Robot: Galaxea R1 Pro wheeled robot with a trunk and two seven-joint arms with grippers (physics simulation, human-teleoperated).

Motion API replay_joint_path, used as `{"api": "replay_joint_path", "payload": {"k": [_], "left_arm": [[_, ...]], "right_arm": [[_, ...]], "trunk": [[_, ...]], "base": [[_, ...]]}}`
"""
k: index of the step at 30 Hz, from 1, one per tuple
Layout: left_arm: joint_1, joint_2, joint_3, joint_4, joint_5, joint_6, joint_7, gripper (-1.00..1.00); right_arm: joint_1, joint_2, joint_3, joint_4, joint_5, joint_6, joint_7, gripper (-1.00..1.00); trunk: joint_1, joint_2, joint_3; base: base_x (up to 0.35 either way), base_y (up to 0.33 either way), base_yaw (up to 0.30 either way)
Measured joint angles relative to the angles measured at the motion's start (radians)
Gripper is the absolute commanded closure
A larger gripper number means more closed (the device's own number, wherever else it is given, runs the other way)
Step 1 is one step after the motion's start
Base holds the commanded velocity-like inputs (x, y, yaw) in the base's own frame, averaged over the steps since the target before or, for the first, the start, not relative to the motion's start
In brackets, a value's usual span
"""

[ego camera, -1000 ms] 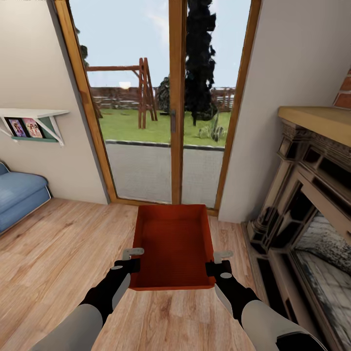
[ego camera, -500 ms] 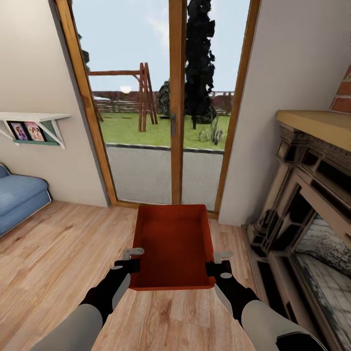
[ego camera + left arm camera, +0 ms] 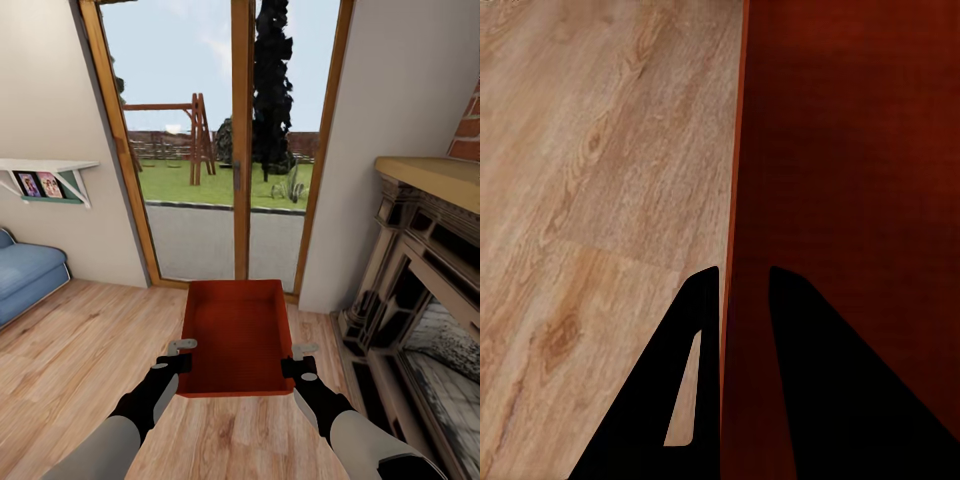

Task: Move the two storage containers from the living room to the garage. In the garage, place one container on the floor and stack the other container on top of it (either order is fine).

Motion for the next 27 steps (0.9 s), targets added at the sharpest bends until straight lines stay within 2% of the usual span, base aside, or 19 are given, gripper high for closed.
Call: {"api": "replay_joint_path", "payload": {"k": [27], "left_arm": [[0.0, 0.0, 0.001, 0.0, -0.001, 0.0, -0.001, 1.0]], "right_arm": [[0.0, 0.0, 0.0, 0.0, 0.0, 0.0, -0.001, 1.0]], "trunk": [[0.0, 0.0, 0.042]], "base": [[0.0, 0.0, 0.0]]}}
